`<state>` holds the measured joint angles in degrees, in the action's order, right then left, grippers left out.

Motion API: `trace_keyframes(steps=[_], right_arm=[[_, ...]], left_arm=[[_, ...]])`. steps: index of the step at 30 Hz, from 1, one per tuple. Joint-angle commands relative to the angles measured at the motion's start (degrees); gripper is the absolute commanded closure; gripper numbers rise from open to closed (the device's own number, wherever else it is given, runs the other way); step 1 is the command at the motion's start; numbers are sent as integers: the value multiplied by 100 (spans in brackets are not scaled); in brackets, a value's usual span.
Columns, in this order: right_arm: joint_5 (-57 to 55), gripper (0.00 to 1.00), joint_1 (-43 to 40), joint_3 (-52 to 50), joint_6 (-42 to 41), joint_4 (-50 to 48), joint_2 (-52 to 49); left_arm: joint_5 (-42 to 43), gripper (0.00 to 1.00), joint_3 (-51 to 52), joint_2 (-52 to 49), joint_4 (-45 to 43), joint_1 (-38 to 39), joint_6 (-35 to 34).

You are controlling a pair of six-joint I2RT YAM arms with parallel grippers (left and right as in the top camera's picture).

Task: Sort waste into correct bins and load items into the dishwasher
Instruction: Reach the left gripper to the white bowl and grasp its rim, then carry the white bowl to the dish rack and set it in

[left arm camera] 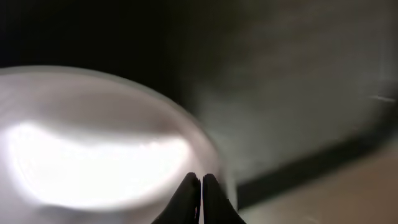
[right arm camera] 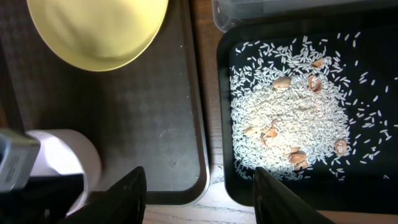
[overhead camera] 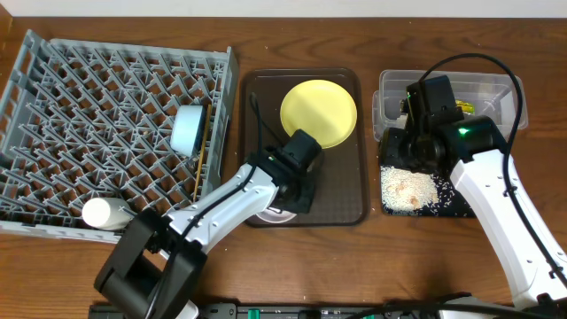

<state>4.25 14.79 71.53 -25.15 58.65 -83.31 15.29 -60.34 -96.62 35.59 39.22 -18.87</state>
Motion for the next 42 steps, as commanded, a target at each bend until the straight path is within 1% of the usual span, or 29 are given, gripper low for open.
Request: trace_keyframes(steps=[1,2,3,4,6,8,10,12,14,18,19,21,22,24,25,30,33,35,37,40,42], right_arm=[[-15,47,61,-2,57,-9,92],[-15,47,61,-2,57,-4,92],[-15,47,61,-2,57,2,92],[-13,47,61,-2,57,4,92],[-13,47,61,-2,57,4,92],[-13,47,61,-2,57,-4,92],[-13,47,61,-2,55,-17,92],[-13,47,61,-2,55,-17,92],[-13,47,61,-2,55,-17,92],[-13,47,61,-2,55,-15,92],[-11,47,61,-2,55,-15,92],[-11,47,61,-2,57,-13,92],[-11,47,61,-2,57,-13,92],[-11,47,61,-2,55,-13,92],[-11,47,61,-2,57,-13,92],[-13,46,61,-2,57,-15,92],[-13,46,61,-2,57,-15,92],[-13,46,61,-2,57,-15,92],[-13,47,61,-2,57,-15,92],[-15,46,61,-2,57,-35,92],[-13,46,61,-2,57,-66,92]], left_arm=[[562,89,-457,584,192,-15,382],[299,87,-474,754,330,-48,378],[2,83,-472,914,479,-101,378],[-387,73,-472,1073,693,-175,356],[-986,62,-452,1248,1045,-350,181],[-1158,52,-352,1283,1246,-551,170],[-1176,45,-164,1204,1290,-715,249],[-1174,43,87,1049,1189,-831,385],[-1167,42,295,837,988,-914,387],[-1239,42,474,424,601,-970,680],[-1237,44,474,326,546,-981,682],[-1235,53,474,151,446,-979,680],[-1233,63,474,87,400,-979,680],[-1231,88,472,28,339,-979,680],[-1228,92,463,39,328,-979,678],[-1314,92,195,398,511,-981,682],[-1821,92,-87,833,741,-981,680],[-2592,92,-337,1182,1001,-979,682],[-3805,92,-570,1574,1222,-979,721],[-5646,93,-636,2127,1095,-979,1309],[-6701,93,-634,2356,879,-981,1860]])
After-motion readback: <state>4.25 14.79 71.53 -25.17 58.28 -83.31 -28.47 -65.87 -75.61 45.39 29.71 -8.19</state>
